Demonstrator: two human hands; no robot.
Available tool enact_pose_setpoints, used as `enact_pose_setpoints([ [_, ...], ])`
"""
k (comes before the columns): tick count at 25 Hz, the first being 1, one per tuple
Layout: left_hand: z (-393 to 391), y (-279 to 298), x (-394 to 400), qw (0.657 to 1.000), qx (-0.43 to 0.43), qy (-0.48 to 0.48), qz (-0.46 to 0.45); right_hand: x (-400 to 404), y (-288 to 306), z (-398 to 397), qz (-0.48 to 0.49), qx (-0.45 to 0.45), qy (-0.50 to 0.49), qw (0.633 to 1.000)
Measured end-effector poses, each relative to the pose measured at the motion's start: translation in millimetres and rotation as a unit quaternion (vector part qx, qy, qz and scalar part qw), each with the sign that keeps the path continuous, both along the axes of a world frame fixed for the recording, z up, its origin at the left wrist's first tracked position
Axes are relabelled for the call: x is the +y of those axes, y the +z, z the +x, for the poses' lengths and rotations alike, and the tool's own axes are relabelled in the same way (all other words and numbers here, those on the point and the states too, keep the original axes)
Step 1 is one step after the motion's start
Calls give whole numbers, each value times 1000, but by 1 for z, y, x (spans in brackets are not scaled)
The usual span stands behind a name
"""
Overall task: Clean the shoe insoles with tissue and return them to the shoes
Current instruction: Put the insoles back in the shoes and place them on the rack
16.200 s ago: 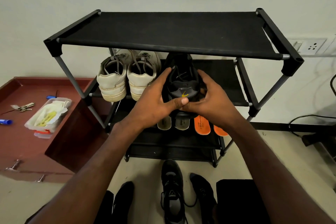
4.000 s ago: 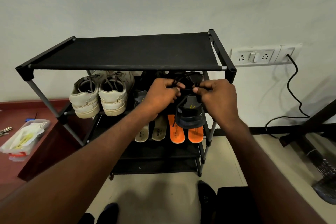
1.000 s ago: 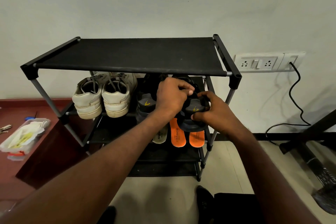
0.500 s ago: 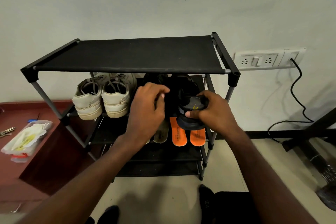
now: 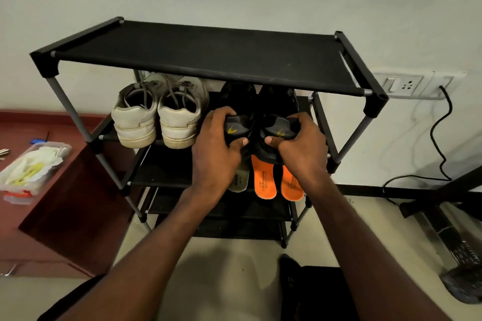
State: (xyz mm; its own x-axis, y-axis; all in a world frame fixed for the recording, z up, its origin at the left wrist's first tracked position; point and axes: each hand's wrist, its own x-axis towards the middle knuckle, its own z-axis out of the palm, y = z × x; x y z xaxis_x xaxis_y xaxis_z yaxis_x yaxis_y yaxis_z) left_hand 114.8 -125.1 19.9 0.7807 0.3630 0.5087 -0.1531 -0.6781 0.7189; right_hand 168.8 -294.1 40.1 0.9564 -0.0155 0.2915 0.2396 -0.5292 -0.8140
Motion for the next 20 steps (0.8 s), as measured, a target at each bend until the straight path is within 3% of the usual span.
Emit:
enact_pose_setpoints([
  [3,6,0,-6,999,-21,14,-21,3,-3,4,-2,-8,-6,1000],
  [14,9,-11,0,999,11,-4,36,-5,-6,13,-70,0,15,997],
  [17,13,-14,1,998,23,-8,51,-3,-8,15,-53,10,32,998],
  [20,10,-16,3,999,32,-18,11,-2,-14,11,-33,4,46,998],
])
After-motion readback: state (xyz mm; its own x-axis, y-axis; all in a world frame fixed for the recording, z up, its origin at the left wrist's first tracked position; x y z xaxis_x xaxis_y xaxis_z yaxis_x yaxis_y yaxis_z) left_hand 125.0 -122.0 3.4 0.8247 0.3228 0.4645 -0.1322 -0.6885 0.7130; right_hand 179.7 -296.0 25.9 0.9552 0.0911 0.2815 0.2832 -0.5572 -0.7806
